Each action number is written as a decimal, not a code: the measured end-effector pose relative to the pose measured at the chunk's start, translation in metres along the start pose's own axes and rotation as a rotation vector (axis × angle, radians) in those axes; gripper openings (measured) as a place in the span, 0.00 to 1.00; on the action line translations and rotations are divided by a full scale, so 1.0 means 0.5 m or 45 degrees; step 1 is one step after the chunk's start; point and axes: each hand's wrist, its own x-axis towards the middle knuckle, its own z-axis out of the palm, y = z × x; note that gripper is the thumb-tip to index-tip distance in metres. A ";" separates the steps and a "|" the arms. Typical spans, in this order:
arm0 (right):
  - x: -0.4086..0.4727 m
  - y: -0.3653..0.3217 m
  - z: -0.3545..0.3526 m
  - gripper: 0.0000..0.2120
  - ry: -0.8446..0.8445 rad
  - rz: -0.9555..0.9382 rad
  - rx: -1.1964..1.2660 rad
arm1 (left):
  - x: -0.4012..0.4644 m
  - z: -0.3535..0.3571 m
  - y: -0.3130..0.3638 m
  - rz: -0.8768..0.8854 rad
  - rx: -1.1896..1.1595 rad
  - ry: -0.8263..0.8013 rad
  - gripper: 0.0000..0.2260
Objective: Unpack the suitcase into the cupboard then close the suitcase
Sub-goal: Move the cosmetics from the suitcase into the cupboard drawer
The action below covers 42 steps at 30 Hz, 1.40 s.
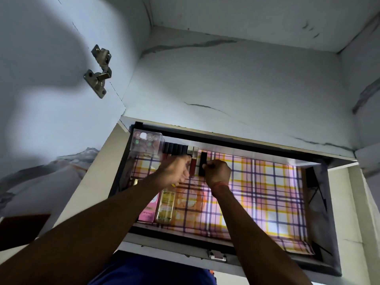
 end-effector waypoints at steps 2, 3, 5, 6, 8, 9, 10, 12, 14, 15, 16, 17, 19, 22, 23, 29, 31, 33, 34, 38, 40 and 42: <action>0.002 -0.004 0.005 0.07 0.016 -0.034 -0.056 | 0.023 0.012 -0.017 0.309 0.404 0.121 0.16; 0.004 -0.004 0.007 0.07 0.025 -0.035 -0.054 | 0.029 0.011 -0.027 0.456 0.642 0.161 0.11; 0.006 -0.003 0.008 0.07 0.028 -0.034 -0.043 | 0.045 0.009 -0.050 0.706 1.072 0.228 0.21; 0.007 -0.004 0.009 0.07 0.026 -0.033 -0.035 | 0.053 0.010 -0.060 0.795 1.210 0.245 0.27; 0.009 -0.007 0.012 0.07 0.006 -0.045 -0.026 | 0.060 0.013 -0.073 0.862 1.371 0.253 0.32; 0.011 -0.008 0.015 0.07 0.001 -0.057 -0.022 | 0.064 0.015 -0.079 0.857 1.415 0.248 0.33; 0.012 -0.010 0.017 0.06 -0.001 -0.064 -0.022 | 0.067 0.019 -0.084 0.857 1.451 0.237 0.33; 0.017 -0.015 0.018 0.07 0.004 -0.088 -0.047 | 0.069 0.021 -0.088 0.864 1.494 0.244 0.32; 0.026 -0.018 0.017 0.07 0.013 -0.099 -0.061 | 0.066 0.022 -0.086 0.851 1.488 0.245 0.31; 0.028 -0.021 0.015 0.07 0.011 -0.082 -0.056 | 0.064 0.023 -0.083 0.845 1.485 0.243 0.31; 0.031 -0.024 0.014 0.06 0.002 -0.068 -0.052 | 0.062 0.023 -0.082 0.835 1.485 0.248 0.31; 0.033 -0.024 0.016 0.06 -0.007 -0.056 -0.050 | 0.063 0.024 -0.083 0.830 1.486 0.248 0.31; 0.031 -0.022 0.015 0.06 -0.023 -0.050 -0.051 | 0.064 0.025 -0.084 0.828 1.495 0.228 0.31; 0.024 -0.018 0.007 0.08 -0.070 -0.090 -0.036 | 0.062 0.021 -0.083 0.836 1.440 0.224 0.31; 0.020 -0.016 0.002 0.09 -0.073 -0.098 -0.035 | 0.060 0.019 -0.082 0.854 1.392 0.223 0.30; -0.023 -0.023 -0.004 0.12 -0.023 -0.185 0.063 | 0.034 -0.019 -0.098 0.965 0.991 0.256 0.20; -0.053 -0.052 0.001 0.11 -0.056 -0.307 0.078 | 0.004 -0.043 -0.110 0.958 0.948 0.210 0.11; -0.083 -0.087 0.021 0.10 -0.172 -0.419 0.079 | -0.035 -0.072 -0.134 0.946 0.900 0.234 0.07; -0.096 -0.105 0.035 0.09 -0.246 -0.457 0.074 | -0.056 -0.088 -0.148 0.950 0.850 0.288 0.06; -0.161 -0.174 0.108 0.10 -0.533 -0.531 0.006 | -0.161 -0.138 -0.237 1.042 0.487 0.698 0.04; -0.215 -0.203 0.142 0.09 -0.652 -0.626 -0.006 | -0.222 -0.149 -0.294 1.082 0.373 0.933 0.04; -0.291 -0.225 0.175 0.08 -0.767 -0.694 -0.002 | -0.288 -0.150 -0.370 1.054 0.352 1.176 0.04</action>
